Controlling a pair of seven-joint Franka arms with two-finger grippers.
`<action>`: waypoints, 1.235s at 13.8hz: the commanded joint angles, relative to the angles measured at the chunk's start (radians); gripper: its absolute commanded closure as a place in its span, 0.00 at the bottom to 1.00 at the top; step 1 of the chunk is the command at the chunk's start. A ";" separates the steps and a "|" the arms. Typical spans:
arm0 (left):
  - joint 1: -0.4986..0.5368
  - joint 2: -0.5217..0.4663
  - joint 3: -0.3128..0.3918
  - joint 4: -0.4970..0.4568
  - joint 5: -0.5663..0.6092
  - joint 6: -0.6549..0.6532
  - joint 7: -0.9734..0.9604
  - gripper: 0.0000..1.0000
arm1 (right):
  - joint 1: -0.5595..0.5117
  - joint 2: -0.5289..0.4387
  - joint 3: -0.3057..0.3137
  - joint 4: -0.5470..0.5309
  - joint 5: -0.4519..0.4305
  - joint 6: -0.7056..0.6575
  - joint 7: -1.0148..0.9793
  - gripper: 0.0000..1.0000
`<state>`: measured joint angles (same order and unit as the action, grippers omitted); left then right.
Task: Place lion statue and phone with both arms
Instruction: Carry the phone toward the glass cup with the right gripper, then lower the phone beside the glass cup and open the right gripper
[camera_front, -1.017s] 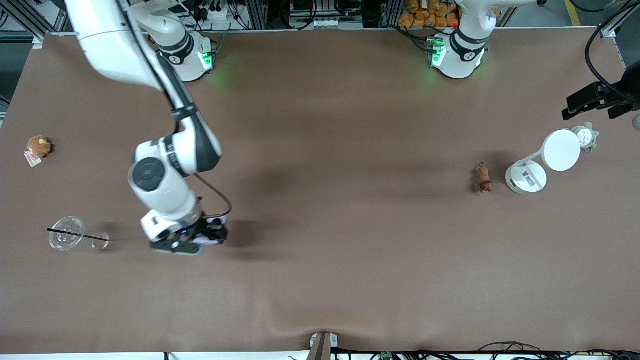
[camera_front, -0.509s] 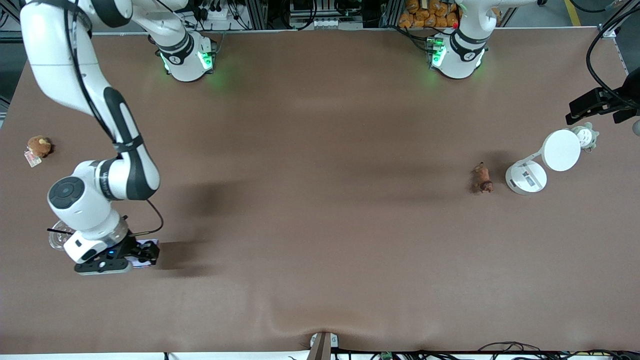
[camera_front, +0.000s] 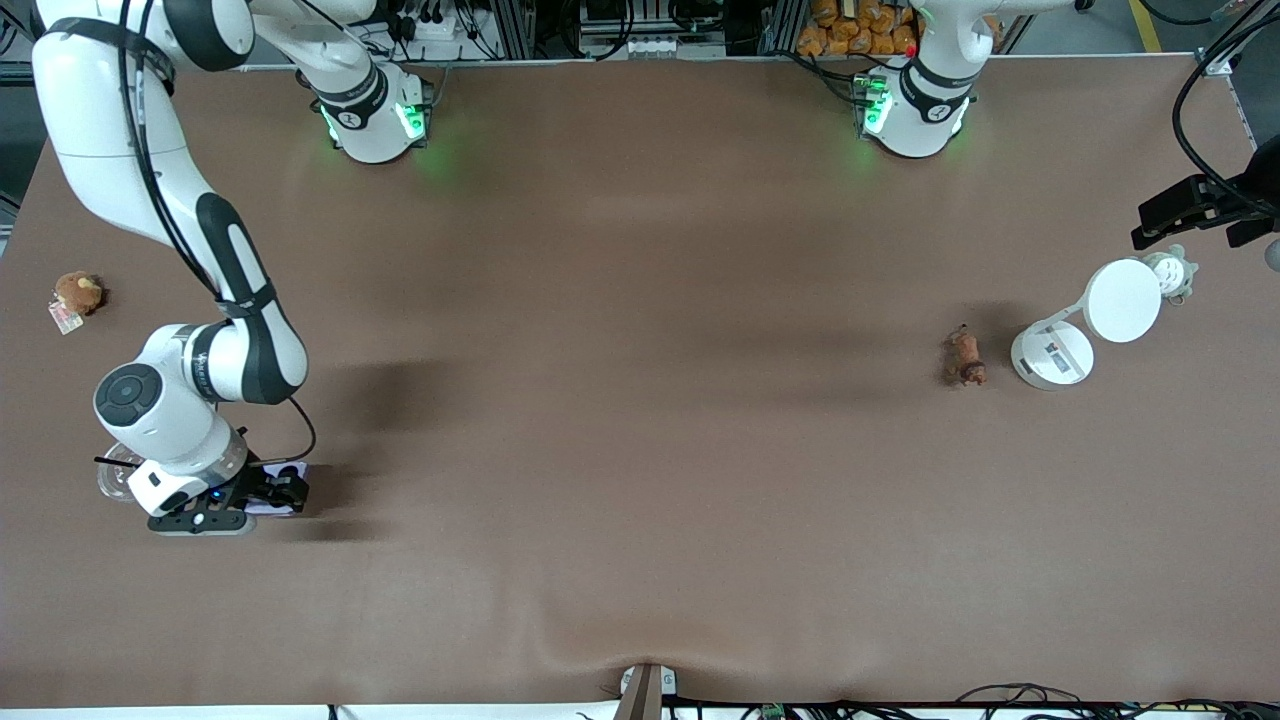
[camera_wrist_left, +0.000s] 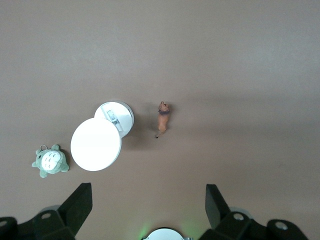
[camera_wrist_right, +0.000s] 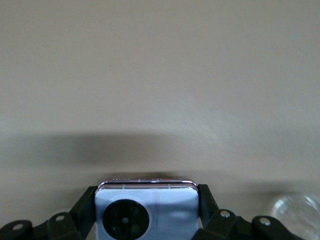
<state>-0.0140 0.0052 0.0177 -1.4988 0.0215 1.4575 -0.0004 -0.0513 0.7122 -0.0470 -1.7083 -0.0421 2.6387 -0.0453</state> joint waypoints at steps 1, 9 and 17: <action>-0.001 -0.002 -0.002 0.008 -0.003 0.001 0.014 0.00 | -0.044 -0.008 0.022 -0.016 0.001 -0.002 -0.001 1.00; -0.007 0.001 -0.001 0.009 -0.020 -0.002 0.008 0.00 | -0.058 0.007 0.022 -0.056 0.041 0.009 0.005 0.41; -0.007 0.001 -0.001 0.009 -0.015 -0.002 0.008 0.00 | -0.059 -0.051 0.022 -0.030 0.037 -0.006 -0.010 0.00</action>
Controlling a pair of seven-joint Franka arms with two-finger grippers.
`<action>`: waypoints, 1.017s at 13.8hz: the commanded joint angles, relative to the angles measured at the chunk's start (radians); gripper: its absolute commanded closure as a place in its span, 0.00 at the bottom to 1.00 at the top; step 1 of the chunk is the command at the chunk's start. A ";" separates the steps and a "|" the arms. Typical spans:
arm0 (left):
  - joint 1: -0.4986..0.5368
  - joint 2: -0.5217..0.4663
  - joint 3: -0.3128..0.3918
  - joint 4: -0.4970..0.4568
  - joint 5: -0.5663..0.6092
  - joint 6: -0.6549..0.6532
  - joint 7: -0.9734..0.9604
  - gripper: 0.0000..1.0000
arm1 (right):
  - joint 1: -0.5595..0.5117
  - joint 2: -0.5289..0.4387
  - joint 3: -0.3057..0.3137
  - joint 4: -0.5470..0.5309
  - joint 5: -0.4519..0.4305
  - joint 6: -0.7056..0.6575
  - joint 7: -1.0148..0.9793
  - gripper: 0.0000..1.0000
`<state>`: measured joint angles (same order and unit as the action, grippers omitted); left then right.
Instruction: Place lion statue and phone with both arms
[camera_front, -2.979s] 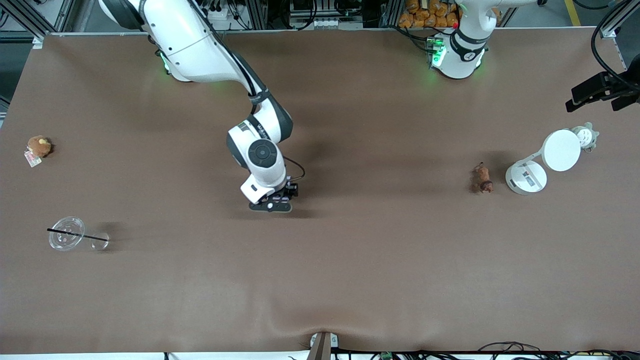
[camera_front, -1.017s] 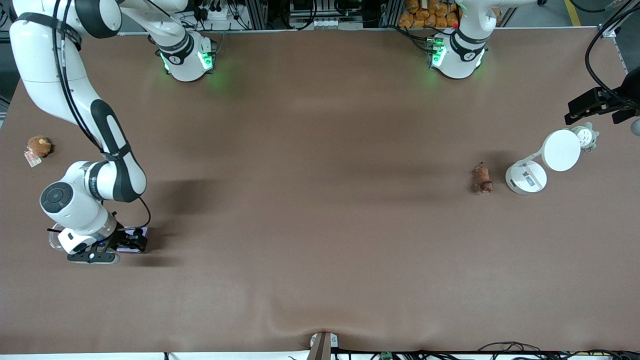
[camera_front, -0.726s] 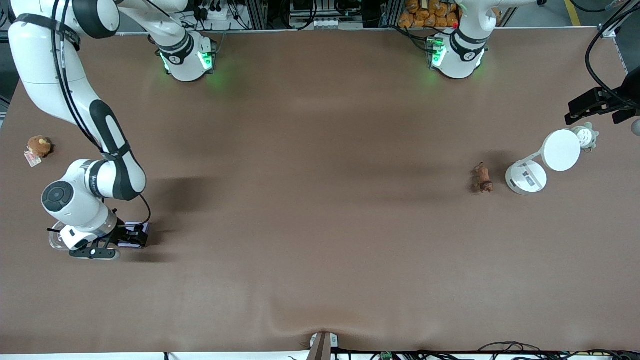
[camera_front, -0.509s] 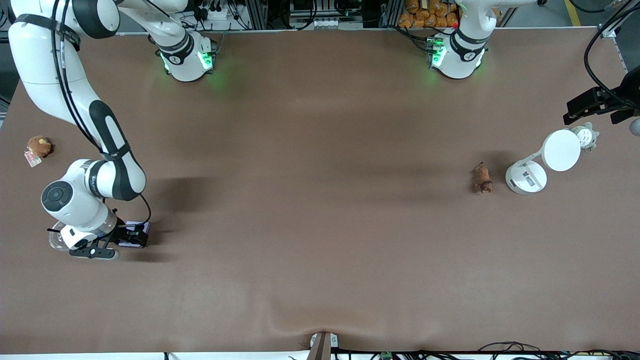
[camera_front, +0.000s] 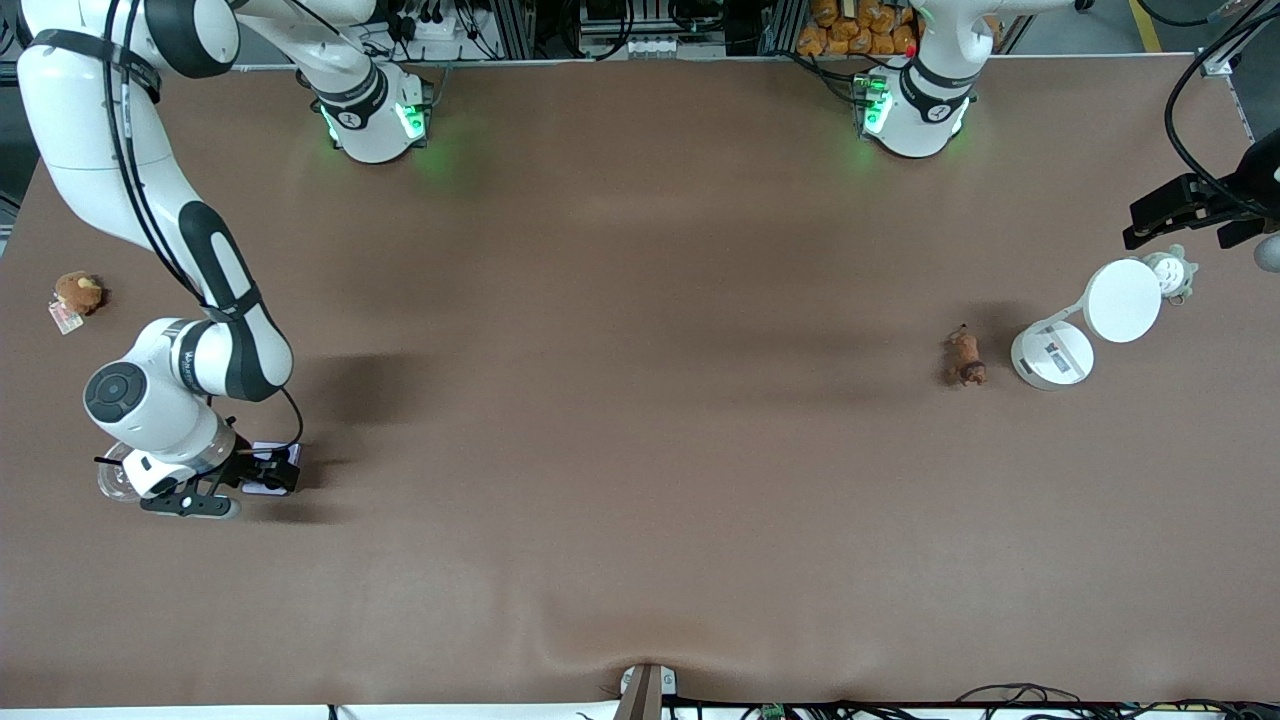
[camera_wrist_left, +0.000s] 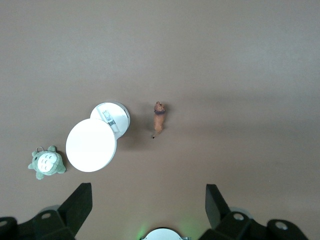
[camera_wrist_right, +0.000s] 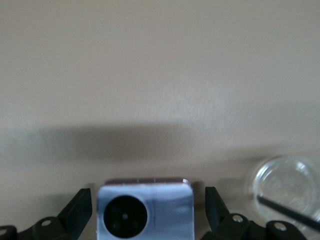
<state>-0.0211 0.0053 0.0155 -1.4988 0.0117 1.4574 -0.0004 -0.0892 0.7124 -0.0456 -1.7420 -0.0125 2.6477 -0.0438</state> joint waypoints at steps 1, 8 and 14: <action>0.001 0.001 0.001 0.009 -0.006 -0.002 0.011 0.00 | -0.011 -0.086 0.021 0.002 0.008 -0.041 -0.010 0.00; 0.001 0.001 0.000 0.009 -0.009 -0.002 0.014 0.00 | 0.046 -0.434 0.029 -0.036 0.011 -0.481 0.004 0.00; 0.000 0.001 0.000 0.009 -0.012 -0.002 0.014 0.00 | 0.094 -0.628 0.029 -0.015 0.060 -0.776 0.004 0.00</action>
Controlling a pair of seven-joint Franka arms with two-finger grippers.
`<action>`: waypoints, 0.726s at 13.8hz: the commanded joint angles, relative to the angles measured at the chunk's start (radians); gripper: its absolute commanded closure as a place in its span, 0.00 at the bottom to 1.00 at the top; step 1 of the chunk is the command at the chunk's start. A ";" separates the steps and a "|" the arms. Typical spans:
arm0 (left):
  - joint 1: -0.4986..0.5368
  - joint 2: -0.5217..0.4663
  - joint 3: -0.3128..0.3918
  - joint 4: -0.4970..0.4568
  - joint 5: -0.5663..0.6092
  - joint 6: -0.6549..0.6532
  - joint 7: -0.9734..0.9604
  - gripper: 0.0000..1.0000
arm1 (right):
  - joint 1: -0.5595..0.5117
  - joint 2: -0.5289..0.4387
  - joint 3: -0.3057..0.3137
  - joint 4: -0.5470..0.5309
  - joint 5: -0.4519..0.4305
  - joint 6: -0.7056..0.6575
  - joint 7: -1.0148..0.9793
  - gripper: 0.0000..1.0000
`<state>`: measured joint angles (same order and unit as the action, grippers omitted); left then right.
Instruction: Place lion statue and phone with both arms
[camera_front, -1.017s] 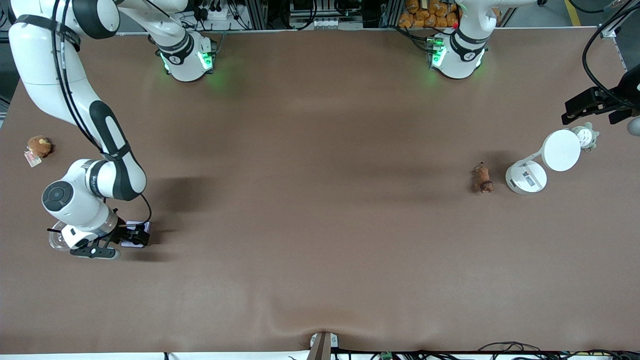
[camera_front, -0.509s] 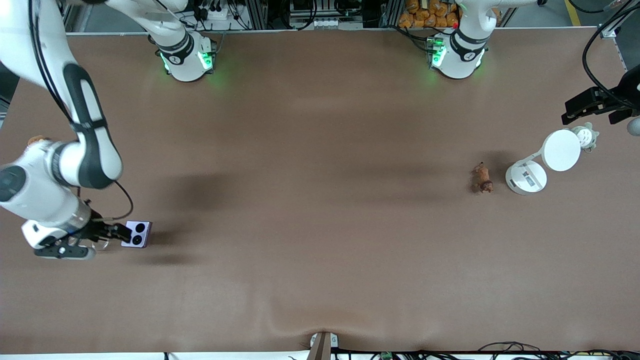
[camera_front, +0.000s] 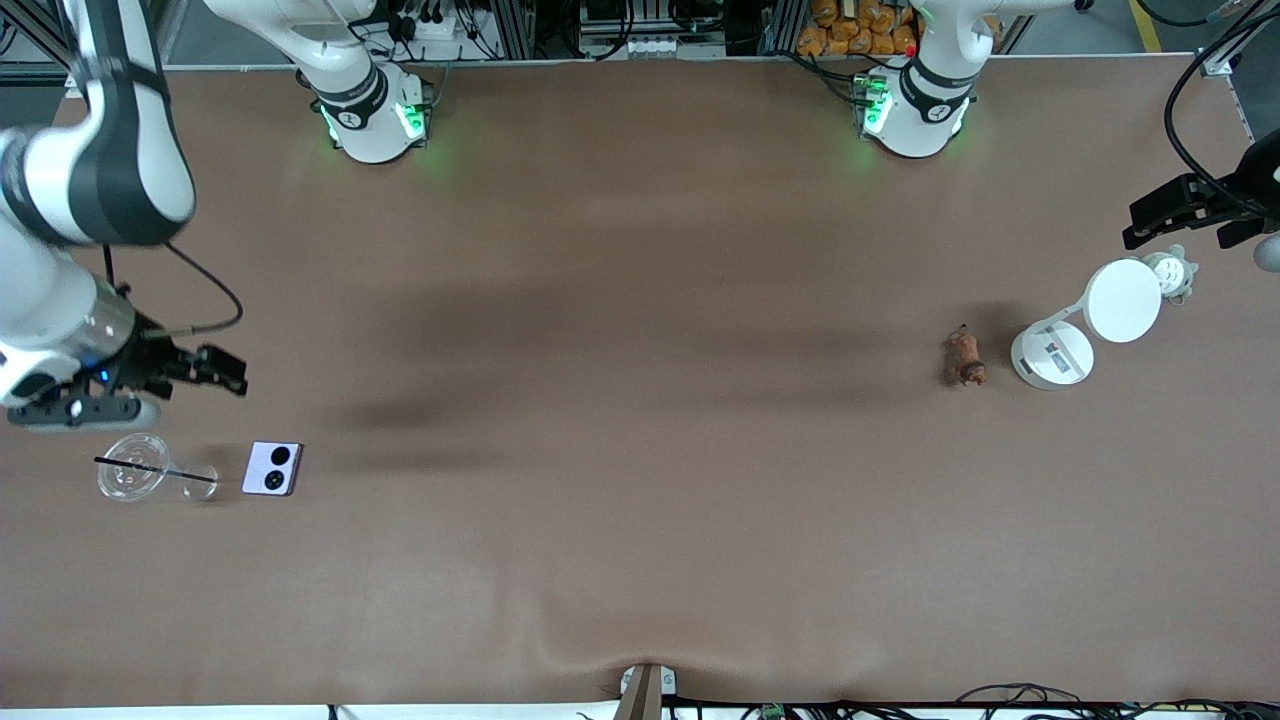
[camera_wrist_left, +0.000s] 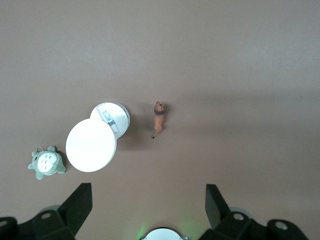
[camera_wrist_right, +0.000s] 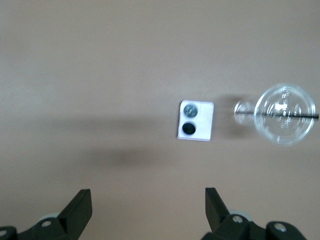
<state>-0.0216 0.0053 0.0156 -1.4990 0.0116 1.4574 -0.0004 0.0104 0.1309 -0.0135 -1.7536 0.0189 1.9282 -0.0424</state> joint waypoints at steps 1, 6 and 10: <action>0.000 0.001 0.000 0.009 -0.013 -0.002 0.014 0.00 | -0.009 -0.050 -0.008 0.041 0.030 -0.118 0.003 0.00; -0.001 0.001 -0.002 0.009 -0.013 -0.002 0.011 0.00 | -0.023 -0.050 -0.017 0.290 0.009 -0.403 0.053 0.00; -0.001 0.001 -0.002 0.009 -0.013 -0.002 0.013 0.00 | -0.052 -0.053 -0.016 0.359 0.003 -0.505 0.044 0.00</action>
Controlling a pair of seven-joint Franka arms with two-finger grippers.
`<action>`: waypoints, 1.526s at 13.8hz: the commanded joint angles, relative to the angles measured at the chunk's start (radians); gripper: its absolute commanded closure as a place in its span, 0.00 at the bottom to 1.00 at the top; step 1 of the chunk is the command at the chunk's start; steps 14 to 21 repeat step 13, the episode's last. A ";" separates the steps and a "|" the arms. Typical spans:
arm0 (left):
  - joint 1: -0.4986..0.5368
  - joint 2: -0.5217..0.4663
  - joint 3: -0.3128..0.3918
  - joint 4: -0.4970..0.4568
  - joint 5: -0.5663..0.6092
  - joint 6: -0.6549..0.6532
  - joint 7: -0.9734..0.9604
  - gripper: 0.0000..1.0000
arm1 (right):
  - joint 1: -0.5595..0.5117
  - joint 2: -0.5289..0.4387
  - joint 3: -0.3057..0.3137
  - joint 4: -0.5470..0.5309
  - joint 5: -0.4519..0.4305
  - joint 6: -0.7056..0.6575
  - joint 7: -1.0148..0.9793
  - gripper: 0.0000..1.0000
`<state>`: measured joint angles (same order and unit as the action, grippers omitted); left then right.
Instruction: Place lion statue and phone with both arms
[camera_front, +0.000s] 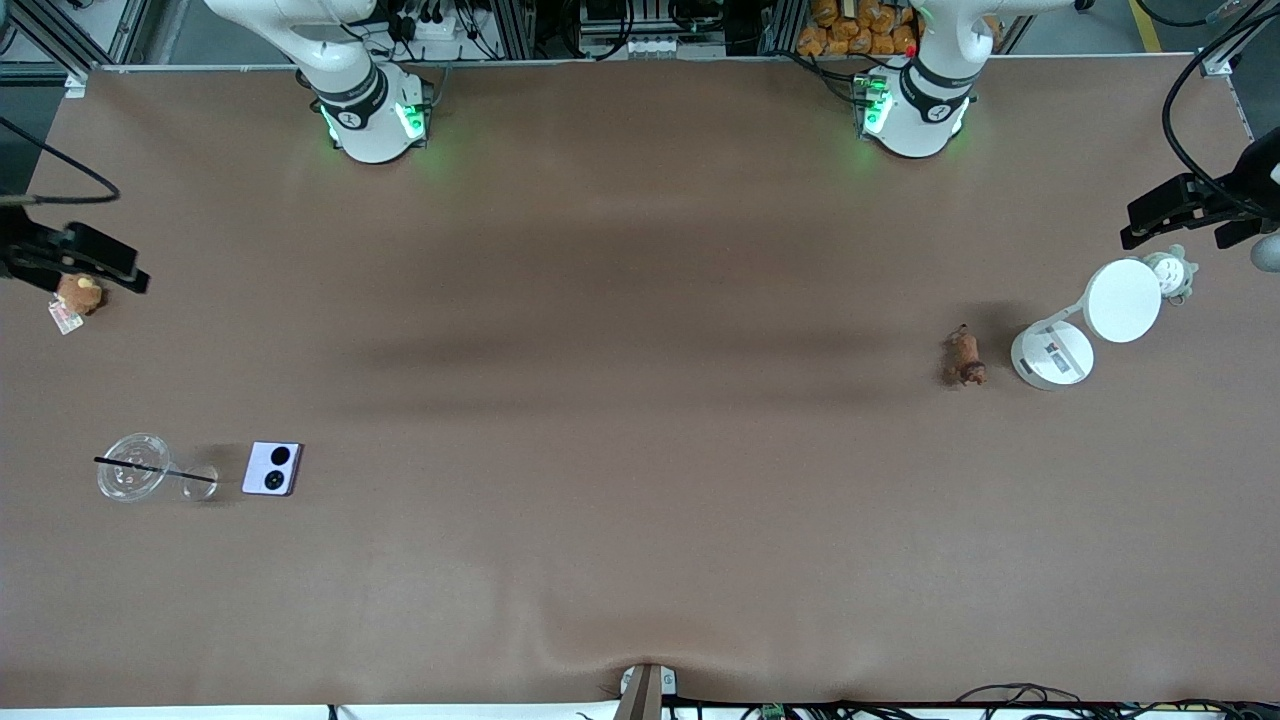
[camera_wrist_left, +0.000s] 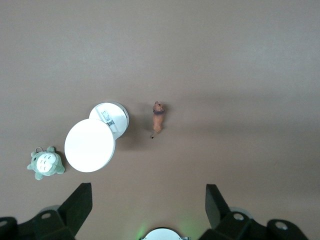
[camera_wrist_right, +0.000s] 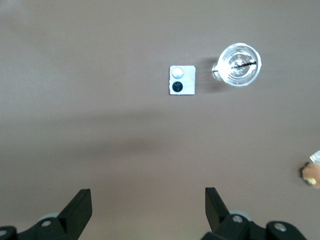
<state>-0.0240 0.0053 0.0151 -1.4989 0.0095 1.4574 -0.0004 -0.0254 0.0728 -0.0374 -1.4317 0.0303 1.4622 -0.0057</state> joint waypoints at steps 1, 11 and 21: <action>0.001 0.001 -0.001 0.009 -0.011 -0.002 0.013 0.00 | -0.019 -0.005 0.008 0.037 -0.010 -0.049 0.004 0.00; 0.003 0.001 -0.006 0.009 -0.011 -0.002 0.011 0.00 | -0.022 -0.036 0.013 0.019 -0.047 -0.046 0.000 0.00; 0.004 0.001 -0.007 0.008 -0.013 -0.003 0.013 0.00 | -0.024 -0.034 0.013 0.017 -0.047 -0.046 -0.002 0.00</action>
